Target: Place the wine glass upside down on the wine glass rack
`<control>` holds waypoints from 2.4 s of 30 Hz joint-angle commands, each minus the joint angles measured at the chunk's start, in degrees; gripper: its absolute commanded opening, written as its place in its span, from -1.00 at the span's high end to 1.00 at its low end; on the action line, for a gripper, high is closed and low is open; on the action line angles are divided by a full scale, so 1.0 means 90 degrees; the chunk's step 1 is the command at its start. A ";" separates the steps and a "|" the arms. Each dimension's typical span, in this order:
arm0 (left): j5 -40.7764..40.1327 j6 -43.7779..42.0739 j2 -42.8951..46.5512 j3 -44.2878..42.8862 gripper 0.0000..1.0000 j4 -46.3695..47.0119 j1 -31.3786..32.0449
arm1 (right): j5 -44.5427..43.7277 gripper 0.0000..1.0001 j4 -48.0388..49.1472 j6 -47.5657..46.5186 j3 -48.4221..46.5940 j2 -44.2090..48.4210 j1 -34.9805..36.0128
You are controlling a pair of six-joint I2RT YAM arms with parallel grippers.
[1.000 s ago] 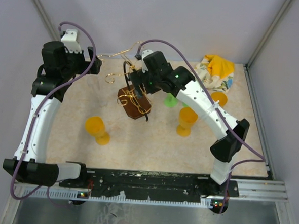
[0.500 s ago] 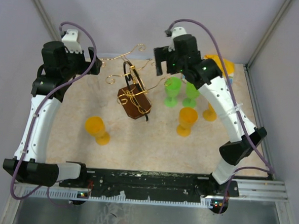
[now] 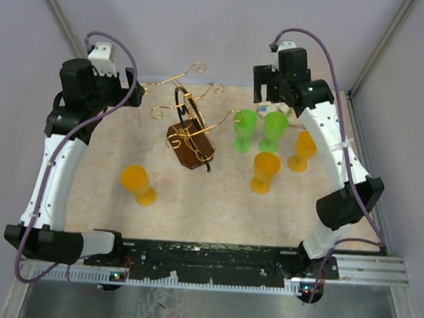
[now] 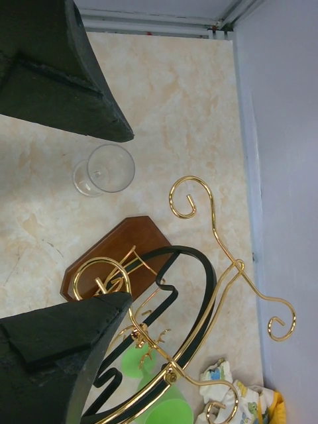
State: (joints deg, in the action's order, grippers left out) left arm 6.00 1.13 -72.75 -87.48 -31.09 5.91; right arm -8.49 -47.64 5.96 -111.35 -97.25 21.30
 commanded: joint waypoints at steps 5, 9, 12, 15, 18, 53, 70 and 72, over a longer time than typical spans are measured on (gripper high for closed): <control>-0.0885 -0.0197 -0.0315 -0.0118 -1.00 -0.0614 0.0012 | 0.0311 -0.79 0.0229 -0.0159 -0.0154 0.0194 -0.0059; -0.1203 -0.0163 -0.0375 0.0011 -0.99 -0.0616 -0.0070 | 0.0231 -0.80 0.0139 -0.0227 -0.0144 0.0185 -0.0057; -0.1186 -0.0150 -0.0368 -0.0001 -1.00 -0.0561 -0.0206 | 0.0334 -0.79 0.0069 -0.0226 -0.0264 0.0139 -0.0054; -0.1188 -0.0171 -0.0381 0.0007 -1.00 -0.0623 -0.0434 | 0.0517 -0.78 -0.0007 -0.0226 -0.0495 0.0160 -0.0057; -0.1063 -0.0186 -0.0426 0.0253 -1.00 -0.0666 -0.0701 | 0.0558 -0.78 -0.0020 -0.0255 -0.0586 0.0231 -0.0061; -0.0358 -0.0109 -0.1698 0.0774 1.00 -0.0334 -0.0947 | 0.0470 -0.79 0.0225 -0.0340 0.0564 0.1084 -0.0058; -0.2541 -0.0479 -0.0642 -0.0213 1.00 0.1747 -0.1005 | 0.2504 -0.75 0.1462 0.0684 0.1246 0.1372 -0.0052; -0.1994 -0.0523 -0.0315 -0.0075 1.00 0.2389 -0.0992 | 0.2967 -0.74 0.1896 0.1023 0.1325 0.1397 -0.0052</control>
State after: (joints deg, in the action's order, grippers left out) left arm -15.46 -1.83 -82.91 -87.88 -25.21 -2.90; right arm 8.38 -41.41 8.97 -100.07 -88.25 21.19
